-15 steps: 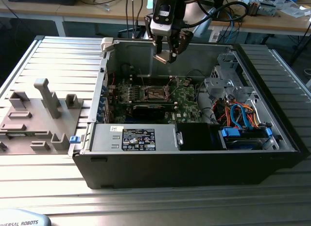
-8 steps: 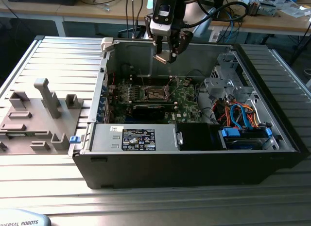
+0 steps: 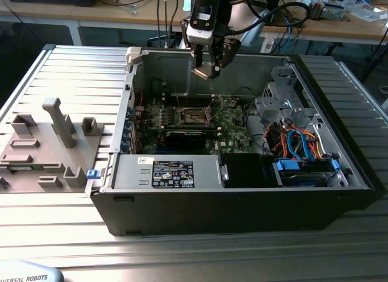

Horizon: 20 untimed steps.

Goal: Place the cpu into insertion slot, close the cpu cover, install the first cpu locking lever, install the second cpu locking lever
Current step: 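Place the cpu into insertion slot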

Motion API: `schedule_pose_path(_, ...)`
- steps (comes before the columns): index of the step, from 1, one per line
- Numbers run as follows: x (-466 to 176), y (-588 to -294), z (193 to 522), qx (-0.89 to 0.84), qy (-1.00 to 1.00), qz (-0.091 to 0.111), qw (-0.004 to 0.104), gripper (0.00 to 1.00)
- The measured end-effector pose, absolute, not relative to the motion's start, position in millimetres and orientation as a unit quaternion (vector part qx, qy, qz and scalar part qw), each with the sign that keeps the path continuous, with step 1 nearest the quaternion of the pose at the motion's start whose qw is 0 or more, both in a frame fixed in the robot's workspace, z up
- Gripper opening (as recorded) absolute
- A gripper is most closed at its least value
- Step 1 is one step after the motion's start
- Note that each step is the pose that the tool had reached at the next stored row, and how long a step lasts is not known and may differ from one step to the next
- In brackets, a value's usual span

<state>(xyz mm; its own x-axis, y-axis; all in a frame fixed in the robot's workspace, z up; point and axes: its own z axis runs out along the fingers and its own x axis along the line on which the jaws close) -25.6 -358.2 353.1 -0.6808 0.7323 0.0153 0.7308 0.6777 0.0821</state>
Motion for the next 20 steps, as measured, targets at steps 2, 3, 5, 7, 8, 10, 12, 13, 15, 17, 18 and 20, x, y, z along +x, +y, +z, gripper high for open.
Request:
schedule_pose_path(2,-25.6,-358.2,353.2,0.400,0.915,0.041,0.009,0.54)
schedule_pose_path(3,-25.6,-358.2,353.2,0.401,0.915,0.041,0.009,0.54)
schedule_pose_path(5,-25.6,-358.2,353.2,0.402,0.915,0.041,0.010,0.54)
schedule_pose_path(7,-25.6,-358.2,353.2,0.403,0.914,0.041,0.010,0.54)
schedule_pose_path(8,-25.6,-358.2,353.2,0.403,0.914,0.041,0.010,0.54)
schedule_pose_path(10,-25.6,-358.2,353.1,0.404,0.914,0.041,0.010,0.54)
schedule_pose_path(12,-25.6,-358.2,353.2,0.405,0.913,0.041,0.010,0.54)
schedule_pose_path(13,-25.6,-358.2,353.1,0.406,0.913,0.041,0.010,0.54)
schedule_pose_path(15,-25.6,-358.2,353.2,0.407,0.913,0.041,0.010,0.54)
schedule_pose_path(17,-25.6,-358.2,353.2,0.408,0.912,0.041,0.010,0.54)
schedule_pose_path(18,-25.6,-358.2,353.1,0.408,0.912,0.041,0.010,0.54)
schedule_pose_path(20,-25.6,-358.2,353.1,0.409,0.912,0.041,0.010,0.54)
